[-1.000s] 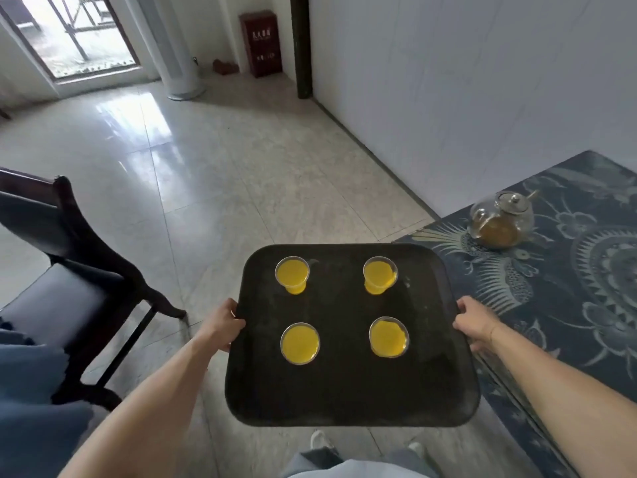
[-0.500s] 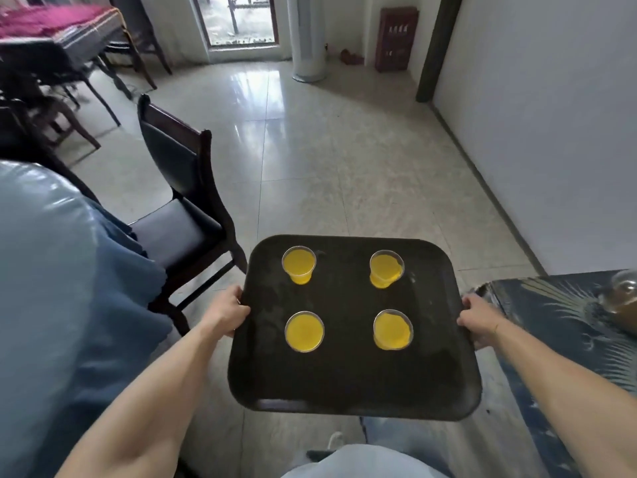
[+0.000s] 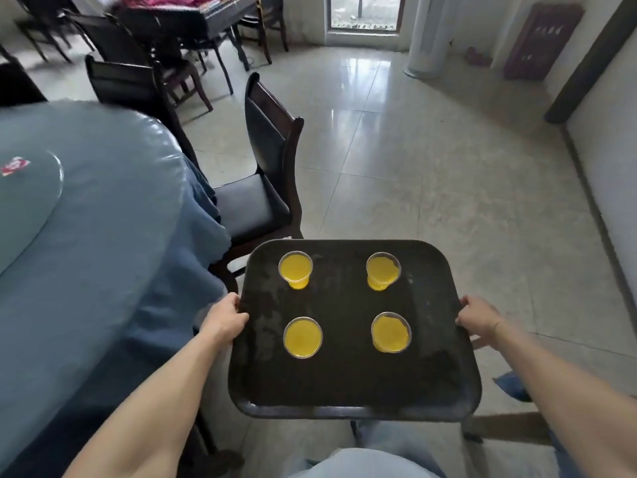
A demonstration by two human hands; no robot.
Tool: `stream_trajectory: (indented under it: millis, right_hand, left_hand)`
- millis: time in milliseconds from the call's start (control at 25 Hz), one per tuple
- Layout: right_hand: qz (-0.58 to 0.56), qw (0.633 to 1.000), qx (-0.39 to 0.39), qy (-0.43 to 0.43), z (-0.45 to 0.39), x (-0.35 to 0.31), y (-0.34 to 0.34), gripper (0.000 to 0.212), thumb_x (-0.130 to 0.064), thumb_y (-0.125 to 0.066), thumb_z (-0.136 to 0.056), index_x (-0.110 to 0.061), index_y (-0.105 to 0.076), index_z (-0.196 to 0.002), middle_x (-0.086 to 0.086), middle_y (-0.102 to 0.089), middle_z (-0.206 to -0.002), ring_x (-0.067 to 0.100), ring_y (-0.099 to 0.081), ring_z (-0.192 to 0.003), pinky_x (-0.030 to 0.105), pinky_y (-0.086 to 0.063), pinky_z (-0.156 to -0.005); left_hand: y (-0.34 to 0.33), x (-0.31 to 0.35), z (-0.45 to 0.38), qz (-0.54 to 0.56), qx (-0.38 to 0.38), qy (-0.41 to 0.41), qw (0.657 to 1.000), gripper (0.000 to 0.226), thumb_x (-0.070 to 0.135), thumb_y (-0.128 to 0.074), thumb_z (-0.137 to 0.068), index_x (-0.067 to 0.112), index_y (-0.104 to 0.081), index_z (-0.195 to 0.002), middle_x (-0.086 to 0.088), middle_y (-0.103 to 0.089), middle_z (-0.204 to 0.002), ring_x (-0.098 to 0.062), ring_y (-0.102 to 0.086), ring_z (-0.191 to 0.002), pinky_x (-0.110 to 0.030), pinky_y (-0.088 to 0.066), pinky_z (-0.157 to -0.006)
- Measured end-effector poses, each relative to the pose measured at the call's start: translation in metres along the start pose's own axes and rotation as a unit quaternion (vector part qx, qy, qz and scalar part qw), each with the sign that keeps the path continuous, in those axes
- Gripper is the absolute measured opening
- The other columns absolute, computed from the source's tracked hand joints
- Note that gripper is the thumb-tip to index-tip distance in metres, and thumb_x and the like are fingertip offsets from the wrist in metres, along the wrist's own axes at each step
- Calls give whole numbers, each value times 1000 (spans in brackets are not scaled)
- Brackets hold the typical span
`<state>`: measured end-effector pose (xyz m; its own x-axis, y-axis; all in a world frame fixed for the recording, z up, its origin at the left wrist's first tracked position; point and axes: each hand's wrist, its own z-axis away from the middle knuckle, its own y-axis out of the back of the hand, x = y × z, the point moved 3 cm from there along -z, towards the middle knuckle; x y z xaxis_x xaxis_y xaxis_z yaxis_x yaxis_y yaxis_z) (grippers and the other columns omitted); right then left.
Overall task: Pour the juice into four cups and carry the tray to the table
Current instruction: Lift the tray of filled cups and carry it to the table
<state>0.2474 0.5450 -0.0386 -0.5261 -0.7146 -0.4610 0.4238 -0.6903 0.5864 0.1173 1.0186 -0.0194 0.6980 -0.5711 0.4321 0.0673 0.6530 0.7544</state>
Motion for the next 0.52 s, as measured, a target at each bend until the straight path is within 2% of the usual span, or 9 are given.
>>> stream_trajectory:
  millis: [120,160,240,320,400,520]
  right_hand:
    - [28,999,-23,25,-30,-30,1,19,2,-48,-92,-15,-54,-97,19,-64,-110,39,-65,-102,52,-63,-72]
    - [42,998,-29,32,-38,-42,3,20,2,-47,-91,-16,-53,-97,19,-64,-110,39,-66,-101,50,-63,-70]
    - [63,996,-39,49,-57,-64,5,21,1,-47,-90,-16,-54,-100,20,-64,-111,38,-66,-100,50,-64,-67]
    - [87,992,-54,67,-73,-85,7,24,1,-46,-90,-15,-54,-106,20,-64,-113,39,-66,-101,52,-64,-68]
    - [115,987,-69,89,-83,-108,7,24,2,-45,-90,-14,-54,-106,20,-64,-113,38,-66,-102,50,-64,-67]
    - [146,978,-93,114,-94,-135,4,24,3,-46,-93,-12,-53,-110,18,-62,-113,38,-65,-105,48,-63,-68]
  left_hand:
    - [-3,-6,1,12,20,28,999,23,19,-57,-94,14,-55,-117,-7,-63,-107,-25,-61,-96,-31,-54,-67]
    - [-3,-8,3,20,28,41,999,20,19,-57,-95,15,-54,-115,-6,-61,-104,-24,-60,-93,-28,-52,-61]
    - [-5,-11,7,34,46,67,996,13,20,-57,-95,17,-53,-107,-4,-61,-96,-22,-60,-85,-31,-53,-55]
    - [-7,-16,12,48,63,90,993,10,20,-58,-94,19,-53,-102,-4,-62,-92,-21,-60,-81,-36,-57,-58]
    - [-10,-20,18,59,77,111,989,10,19,-58,-93,18,-53,-102,-5,-62,-92,-22,-61,-82,-35,-54,-60]
    - [-12,-28,26,70,103,145,982,11,20,-61,-90,16,-55,-98,-9,-66,-94,-28,-63,-88,-41,-56,-77]
